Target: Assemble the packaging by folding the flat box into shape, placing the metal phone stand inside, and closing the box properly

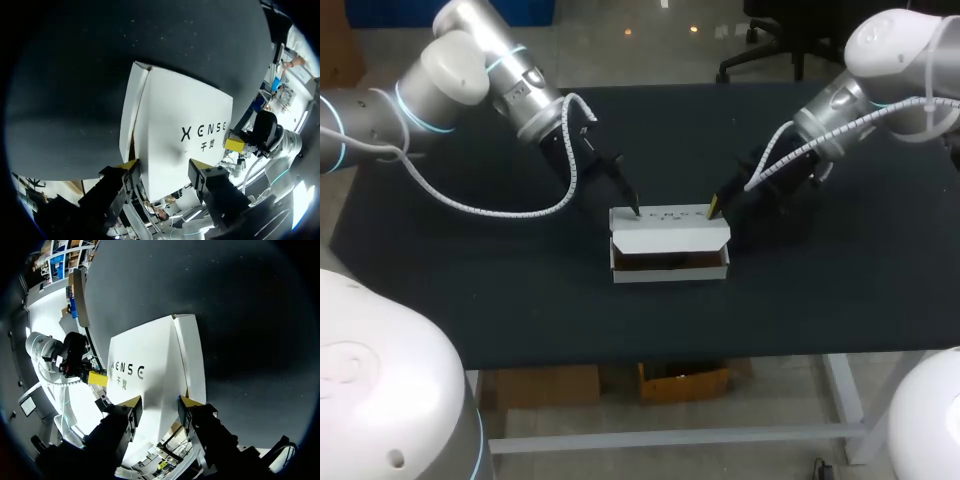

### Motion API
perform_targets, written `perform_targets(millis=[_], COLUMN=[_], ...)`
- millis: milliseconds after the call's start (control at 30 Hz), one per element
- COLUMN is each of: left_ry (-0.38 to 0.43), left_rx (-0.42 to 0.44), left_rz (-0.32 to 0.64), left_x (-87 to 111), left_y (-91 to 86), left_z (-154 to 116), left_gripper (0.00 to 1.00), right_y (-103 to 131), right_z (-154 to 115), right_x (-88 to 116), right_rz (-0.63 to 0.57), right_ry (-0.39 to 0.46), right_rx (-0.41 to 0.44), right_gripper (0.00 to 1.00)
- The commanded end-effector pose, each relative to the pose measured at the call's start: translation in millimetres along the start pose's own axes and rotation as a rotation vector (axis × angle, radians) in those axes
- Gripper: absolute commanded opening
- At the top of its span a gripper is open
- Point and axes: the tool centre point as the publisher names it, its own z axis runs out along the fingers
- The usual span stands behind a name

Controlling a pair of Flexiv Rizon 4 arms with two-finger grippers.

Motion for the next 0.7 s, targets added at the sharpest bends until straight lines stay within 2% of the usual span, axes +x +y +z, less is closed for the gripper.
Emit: perform_targets(millis=[33, 367, 700], left_ry=[-0.014, -0.038, -0.067], left_rx=[0.037, 0.095, 0.168], left_rz=[0.006, 0.023, 0.062], left_x=[0.6, -1.0, 2.9], left_y=[9.4, 15.8, 25.1], left_z=[-1.4, -4.8, -16.6], left_gripper=[0.64, 0.66, 0.76], right_y=[2.6, 6.5, 9.3], right_z=[1.0, 3.0, 2.0], right_x=[0.4, -1.9, -3.3], right_rz=[-0.005, -0.015, -0.019], right_ry=[-0.008, -0.032, -0.048], right_rx=[0.014, 0.032, 0.042], right_gripper=[0.44, 0.43, 0.44])
